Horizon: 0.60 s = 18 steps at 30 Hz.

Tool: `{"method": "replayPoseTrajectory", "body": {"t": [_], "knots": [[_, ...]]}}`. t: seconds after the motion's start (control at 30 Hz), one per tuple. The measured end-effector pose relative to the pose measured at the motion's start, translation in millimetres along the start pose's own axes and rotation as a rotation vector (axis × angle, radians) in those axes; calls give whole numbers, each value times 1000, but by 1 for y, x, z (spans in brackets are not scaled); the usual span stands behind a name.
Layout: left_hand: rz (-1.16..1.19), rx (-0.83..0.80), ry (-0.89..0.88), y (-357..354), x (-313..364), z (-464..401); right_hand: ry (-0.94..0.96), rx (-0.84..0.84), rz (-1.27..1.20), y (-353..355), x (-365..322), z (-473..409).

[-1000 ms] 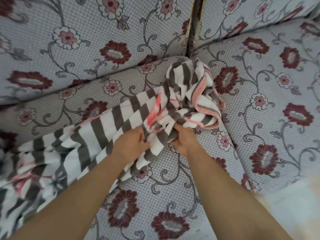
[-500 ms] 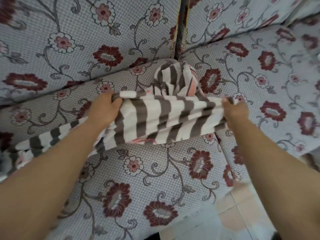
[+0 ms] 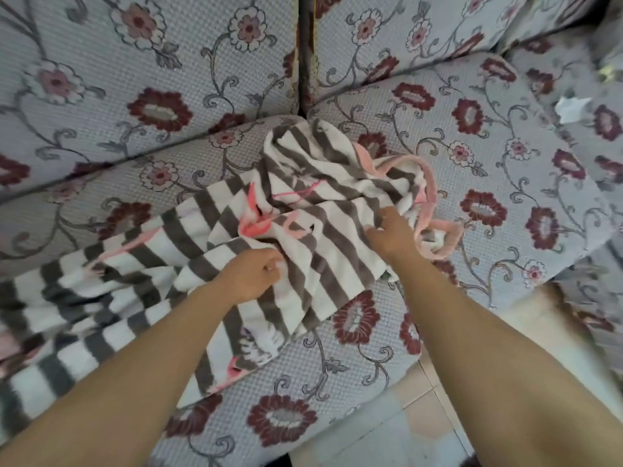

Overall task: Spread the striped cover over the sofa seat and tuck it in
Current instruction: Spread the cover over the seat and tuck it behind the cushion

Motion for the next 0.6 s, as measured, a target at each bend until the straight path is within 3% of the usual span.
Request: {"method": "replayPoseTrajectory", "body": {"t": [0.17, 0.3, 0.43, 0.6], "knots": [[16, 308, 129, 73, -87, 26, 323, -179, 80, -84, -83, 36], [-19, 466, 292, 125, -174, 58, 559, -244, 165, -145, -156, 65], [-65, 566, 547, 161, -264, 105, 816, -298, 244, -219, -223, 103], [-230, 626, 573, 188, -334, 143, 1001, -351, 441, -312, -274, 144]]}}
Point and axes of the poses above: each hand's wrist, its own z-axis away from the middle knuckle, its own y-axis out of the back of the hand, x = y × z, the point moved 8 cm from there along -z, towards the middle knuckle, and after that the axes turned 9 degrees about x, right-handed, at the moved point
